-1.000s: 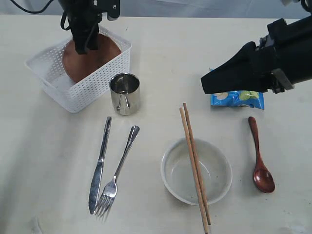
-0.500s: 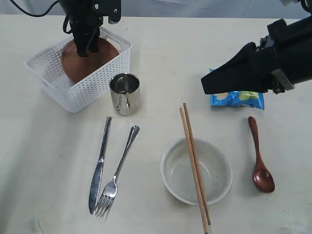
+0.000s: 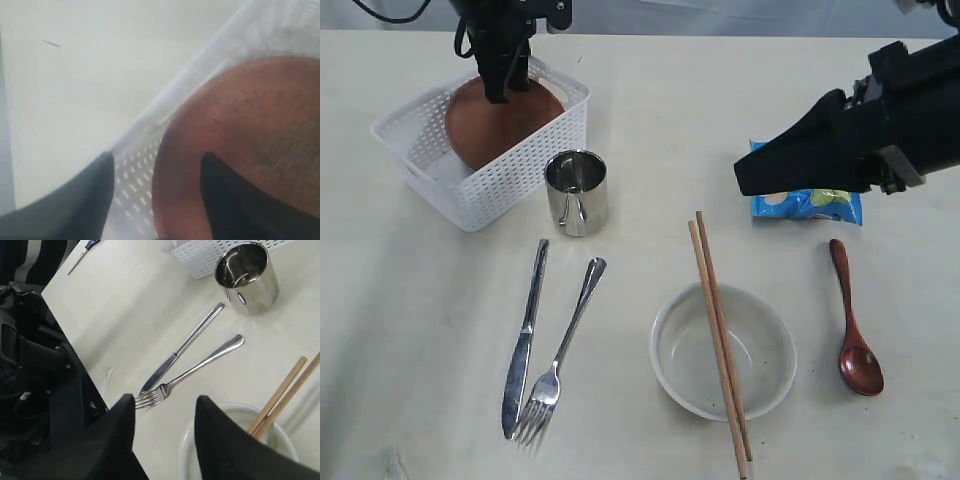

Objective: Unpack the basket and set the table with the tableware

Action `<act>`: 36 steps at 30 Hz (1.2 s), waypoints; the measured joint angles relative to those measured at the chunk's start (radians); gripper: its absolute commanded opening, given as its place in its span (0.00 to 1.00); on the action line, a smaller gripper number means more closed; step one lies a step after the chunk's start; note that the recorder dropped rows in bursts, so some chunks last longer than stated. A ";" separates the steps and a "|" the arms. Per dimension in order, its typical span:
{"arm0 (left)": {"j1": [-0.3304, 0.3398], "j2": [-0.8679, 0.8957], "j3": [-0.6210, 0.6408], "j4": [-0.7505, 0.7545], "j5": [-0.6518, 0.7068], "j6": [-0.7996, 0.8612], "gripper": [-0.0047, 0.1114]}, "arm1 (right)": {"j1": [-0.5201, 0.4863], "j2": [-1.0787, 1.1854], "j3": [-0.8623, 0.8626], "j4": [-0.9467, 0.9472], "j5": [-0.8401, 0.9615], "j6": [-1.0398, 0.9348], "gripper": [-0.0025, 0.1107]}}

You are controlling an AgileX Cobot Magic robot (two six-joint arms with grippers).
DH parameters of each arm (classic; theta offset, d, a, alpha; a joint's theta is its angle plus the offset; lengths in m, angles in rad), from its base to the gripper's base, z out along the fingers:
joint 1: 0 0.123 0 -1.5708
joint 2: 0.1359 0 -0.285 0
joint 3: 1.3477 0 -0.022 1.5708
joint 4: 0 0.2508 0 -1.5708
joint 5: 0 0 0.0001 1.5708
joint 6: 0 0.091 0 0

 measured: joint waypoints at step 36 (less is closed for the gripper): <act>0.000 0.024 0.000 -0.020 0.049 -0.074 0.47 | 0.000 0.000 0.000 -0.004 0.000 -0.002 0.36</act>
